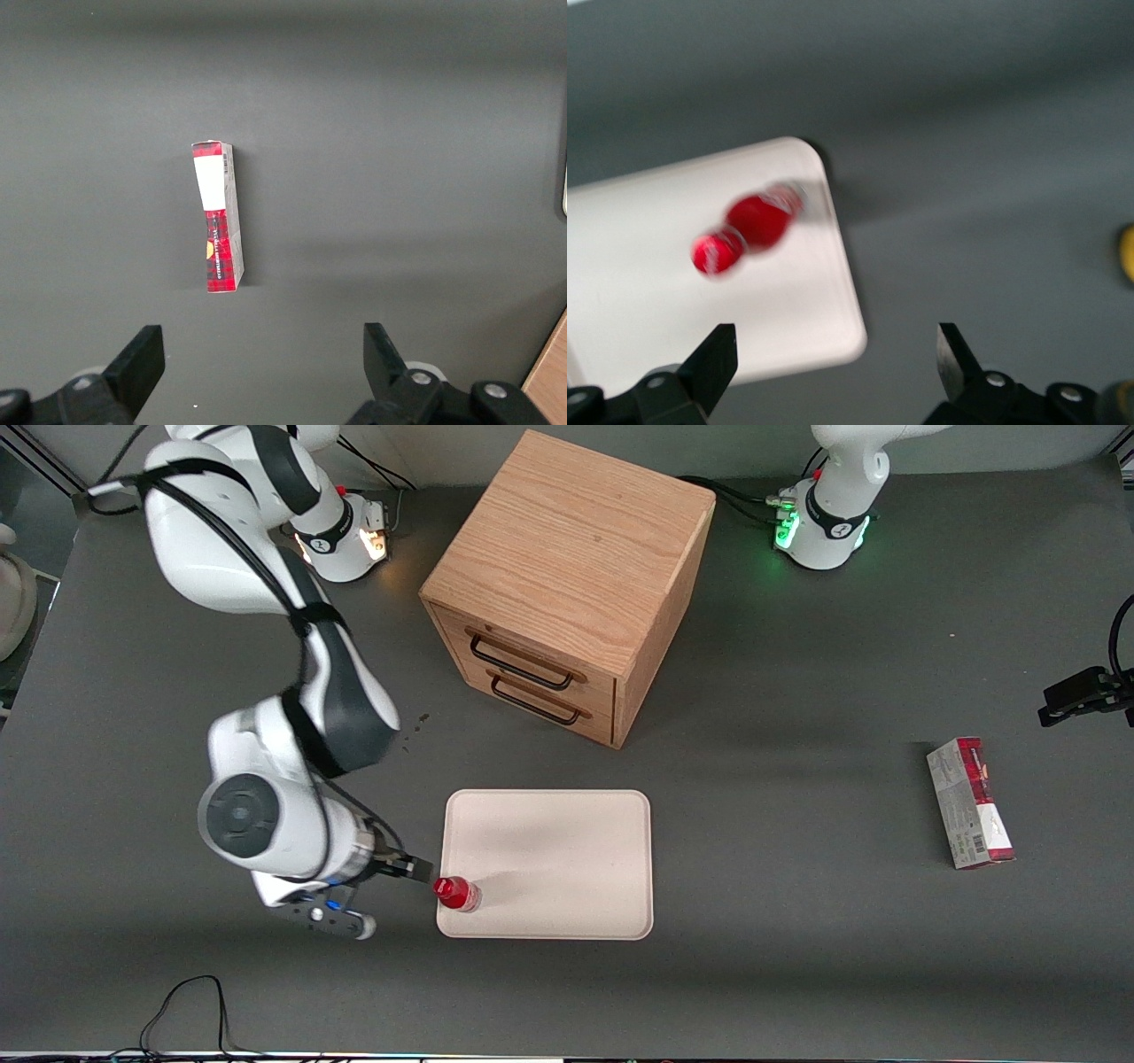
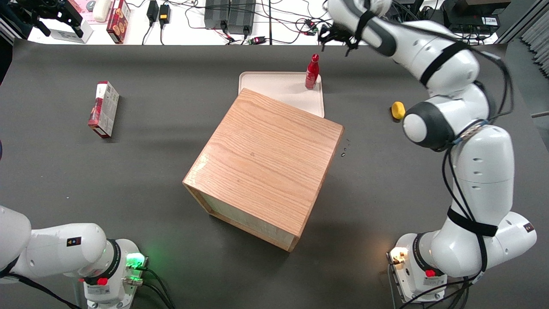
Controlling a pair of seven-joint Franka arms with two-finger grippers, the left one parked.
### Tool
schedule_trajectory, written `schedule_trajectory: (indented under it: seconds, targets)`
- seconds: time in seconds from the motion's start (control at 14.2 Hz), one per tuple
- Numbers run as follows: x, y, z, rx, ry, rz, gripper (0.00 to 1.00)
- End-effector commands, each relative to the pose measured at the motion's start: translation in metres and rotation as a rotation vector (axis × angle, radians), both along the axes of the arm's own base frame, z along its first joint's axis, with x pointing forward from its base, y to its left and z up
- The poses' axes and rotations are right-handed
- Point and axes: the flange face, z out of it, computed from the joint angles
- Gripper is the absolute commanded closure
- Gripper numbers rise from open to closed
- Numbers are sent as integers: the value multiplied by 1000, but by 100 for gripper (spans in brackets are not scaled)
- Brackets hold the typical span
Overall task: Place coke bottle on tray
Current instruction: 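Open the right gripper and withdraw it from the bottle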
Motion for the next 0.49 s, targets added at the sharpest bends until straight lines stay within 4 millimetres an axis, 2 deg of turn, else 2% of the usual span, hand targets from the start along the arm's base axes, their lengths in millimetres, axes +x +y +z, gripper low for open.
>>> schedule_trajectory:
  seconds: [0.0,0.21,0.42]
  targets:
    - [-37,-61,54,32,79,99,0]
    - [-92,-115,84,31,88,173,0]
    - [-150,-153,96,31,30,206,0]
